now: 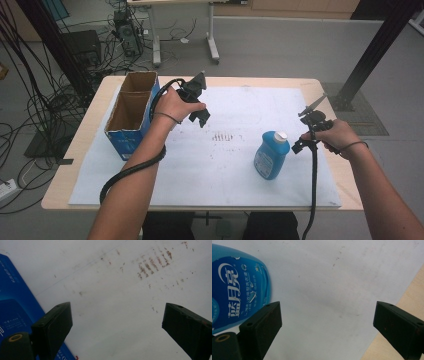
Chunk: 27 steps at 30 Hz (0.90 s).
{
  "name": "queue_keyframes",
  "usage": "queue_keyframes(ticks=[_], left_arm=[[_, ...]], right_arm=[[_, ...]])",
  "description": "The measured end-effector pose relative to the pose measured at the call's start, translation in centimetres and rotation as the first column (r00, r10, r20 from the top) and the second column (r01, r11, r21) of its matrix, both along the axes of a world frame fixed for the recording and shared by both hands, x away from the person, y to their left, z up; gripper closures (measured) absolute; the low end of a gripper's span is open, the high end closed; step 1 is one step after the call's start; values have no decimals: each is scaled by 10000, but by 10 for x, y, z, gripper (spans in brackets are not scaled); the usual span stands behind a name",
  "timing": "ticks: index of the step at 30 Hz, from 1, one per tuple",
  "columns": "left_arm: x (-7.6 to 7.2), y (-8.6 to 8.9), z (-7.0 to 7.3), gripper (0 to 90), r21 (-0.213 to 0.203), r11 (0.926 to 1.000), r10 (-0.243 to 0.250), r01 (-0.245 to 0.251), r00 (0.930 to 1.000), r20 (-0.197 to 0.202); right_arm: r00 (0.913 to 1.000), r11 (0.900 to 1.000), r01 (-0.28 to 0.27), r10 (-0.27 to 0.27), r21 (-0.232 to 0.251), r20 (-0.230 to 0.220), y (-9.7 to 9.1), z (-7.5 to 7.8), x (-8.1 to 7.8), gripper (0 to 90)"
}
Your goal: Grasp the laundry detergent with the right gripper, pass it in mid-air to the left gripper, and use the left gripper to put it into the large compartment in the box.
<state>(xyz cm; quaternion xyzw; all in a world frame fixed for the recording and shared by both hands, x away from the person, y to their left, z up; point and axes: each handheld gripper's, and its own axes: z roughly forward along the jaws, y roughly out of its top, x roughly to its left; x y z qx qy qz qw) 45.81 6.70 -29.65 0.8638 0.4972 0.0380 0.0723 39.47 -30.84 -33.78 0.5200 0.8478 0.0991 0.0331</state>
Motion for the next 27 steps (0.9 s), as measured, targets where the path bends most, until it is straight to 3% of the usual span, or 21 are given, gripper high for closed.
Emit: queue_keyframes(ticks=[11,27], left_arm=[[-18,12,-2,94,-282,9995,151,-147,9998,162],[-44,22,-10,92,-796,9966,284,-233,9975,640]], right_arm=[[9988,9996,-27,12,293,497,-11,2,-13,82],[9944,9968,-11,-74,800,1053,-26,-8,-44,82]])
